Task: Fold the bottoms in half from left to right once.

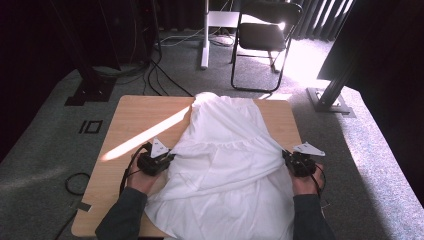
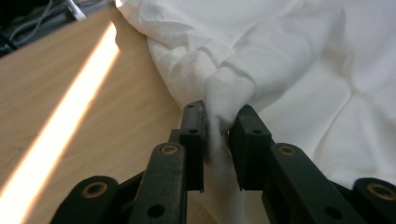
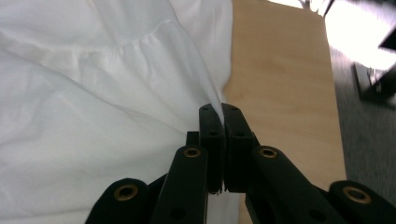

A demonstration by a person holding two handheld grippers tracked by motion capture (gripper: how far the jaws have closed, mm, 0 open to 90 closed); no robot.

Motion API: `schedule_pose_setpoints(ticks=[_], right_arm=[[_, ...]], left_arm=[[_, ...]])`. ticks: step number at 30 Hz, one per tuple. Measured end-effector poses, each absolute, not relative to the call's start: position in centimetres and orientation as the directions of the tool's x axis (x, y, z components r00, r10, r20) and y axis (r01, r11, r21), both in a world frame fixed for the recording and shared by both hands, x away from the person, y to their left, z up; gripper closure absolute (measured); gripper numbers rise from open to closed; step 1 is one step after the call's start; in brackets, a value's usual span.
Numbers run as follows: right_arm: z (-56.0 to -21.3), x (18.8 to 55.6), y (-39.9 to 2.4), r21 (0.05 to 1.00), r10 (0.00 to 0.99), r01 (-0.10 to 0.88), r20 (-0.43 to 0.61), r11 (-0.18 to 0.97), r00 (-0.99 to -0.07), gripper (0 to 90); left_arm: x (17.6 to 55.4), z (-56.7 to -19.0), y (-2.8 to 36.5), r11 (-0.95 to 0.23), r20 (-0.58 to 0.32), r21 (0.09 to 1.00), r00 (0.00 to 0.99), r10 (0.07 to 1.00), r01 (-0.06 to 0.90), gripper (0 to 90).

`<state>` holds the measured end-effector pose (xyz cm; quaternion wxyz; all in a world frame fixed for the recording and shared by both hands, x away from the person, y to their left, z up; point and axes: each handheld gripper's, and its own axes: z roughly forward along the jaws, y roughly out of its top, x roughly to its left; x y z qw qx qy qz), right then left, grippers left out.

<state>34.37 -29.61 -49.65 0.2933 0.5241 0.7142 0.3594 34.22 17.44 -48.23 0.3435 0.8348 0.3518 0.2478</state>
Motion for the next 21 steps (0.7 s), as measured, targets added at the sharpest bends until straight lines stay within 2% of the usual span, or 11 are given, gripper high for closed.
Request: schedule_pose_setpoints(ticks=[3,5,7,10,13,17,20,21], right_arm=[[-52.9,35.6,-30.2,0.740,0.964,0.640,-0.048,0.209,-0.260,87.1],[-54.5,36.2,-30.1,0.688,0.967,0.695,-0.037,0.207,-0.252,76.9],[-54.5,36.0,-29.9,0.699,0.973,0.687,-0.053,0.198,-0.226,66.5],[-52.7,35.3,-29.4,0.756,0.973,0.628,-0.050,0.185,-0.226,57.2],[-50.7,34.8,-28.2,0.804,0.950,0.562,-0.013,0.195,-0.311,52.3],[-51.0,35.8,-25.8,0.785,0.879,0.590,0.132,0.190,-0.459,43.3],[-52.1,36.4,-24.5,0.753,0.858,0.615,0.137,0.234,-0.495,39.2],[-52.9,36.7,-23.6,0.731,0.858,0.624,0.105,0.276,-0.503,38.9]], left_arm=[[34.3,-49.5,17.4,-0.498,0.147,0.739,0.613,0.776,0.454,69.5],[34.1,-49.5,17.5,-0.485,0.141,0.749,0.606,0.782,0.451,66.4],[33.9,-48.9,17.8,-0.471,0.145,0.767,0.597,0.789,0.436,62.0],[33.5,-48.1,18.2,-0.440,0.132,0.790,0.582,0.802,0.426,58.8],[33.3,-48.1,18.0,-0.433,0.117,0.794,0.592,0.798,0.427,56.6],[33.1,-49.6,16.3,-0.456,0.056,0.770,0.665,0.745,0.446,56.7],[33.2,-51.0,15.1,-0.512,0.070,0.729,0.695,0.715,0.453,56.7],[33.5,-52.2,14.3,-0.542,0.076,0.697,0.704,0.706,0.469,56.7]])
